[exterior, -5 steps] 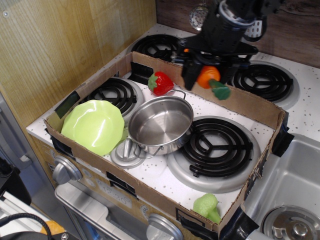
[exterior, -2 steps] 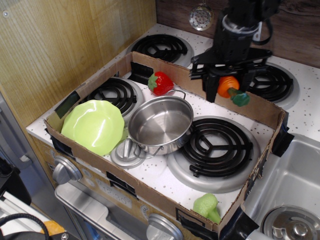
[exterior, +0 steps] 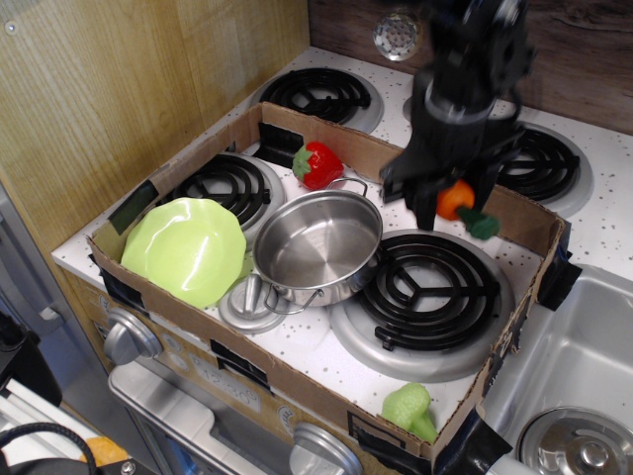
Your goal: Take carrot off plate
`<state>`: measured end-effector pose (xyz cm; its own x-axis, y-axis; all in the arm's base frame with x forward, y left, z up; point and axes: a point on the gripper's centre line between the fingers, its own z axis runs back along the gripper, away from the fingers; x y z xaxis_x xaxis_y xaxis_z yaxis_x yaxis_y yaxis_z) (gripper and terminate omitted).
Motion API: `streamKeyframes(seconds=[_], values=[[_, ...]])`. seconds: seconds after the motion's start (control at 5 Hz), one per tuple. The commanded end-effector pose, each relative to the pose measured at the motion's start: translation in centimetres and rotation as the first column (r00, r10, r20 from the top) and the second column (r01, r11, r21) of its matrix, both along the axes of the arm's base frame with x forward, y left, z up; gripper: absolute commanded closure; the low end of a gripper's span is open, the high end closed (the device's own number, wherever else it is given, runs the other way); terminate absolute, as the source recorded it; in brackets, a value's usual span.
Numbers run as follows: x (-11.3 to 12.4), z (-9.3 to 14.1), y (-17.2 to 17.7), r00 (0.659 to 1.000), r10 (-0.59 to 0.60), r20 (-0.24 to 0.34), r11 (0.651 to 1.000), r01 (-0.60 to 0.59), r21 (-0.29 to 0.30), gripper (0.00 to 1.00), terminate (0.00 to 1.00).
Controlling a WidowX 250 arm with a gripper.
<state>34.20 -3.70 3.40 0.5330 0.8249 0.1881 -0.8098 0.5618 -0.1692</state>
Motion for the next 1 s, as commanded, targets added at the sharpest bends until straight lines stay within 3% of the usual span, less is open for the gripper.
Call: streamKeyframes(seconds=[0.0,0.2,0.6,0.8], values=[[1.7,0.0,0.9,0.996,0.045,0.076,0.998,-0.043,-0.039,1.0,0.0],[2.2,0.8,1.1,0.999,0.031,0.03,0.999,-0.031,-0.018,0.0,0.0],[2.4,2.4,-0.3,0.997,0.072,0.002,0.997,-0.072,0.039,0.0,0.0],[2.5,3.6,-0.6,0.994,0.095,-0.049,0.995,-0.093,0.04,0.0,1.0]])
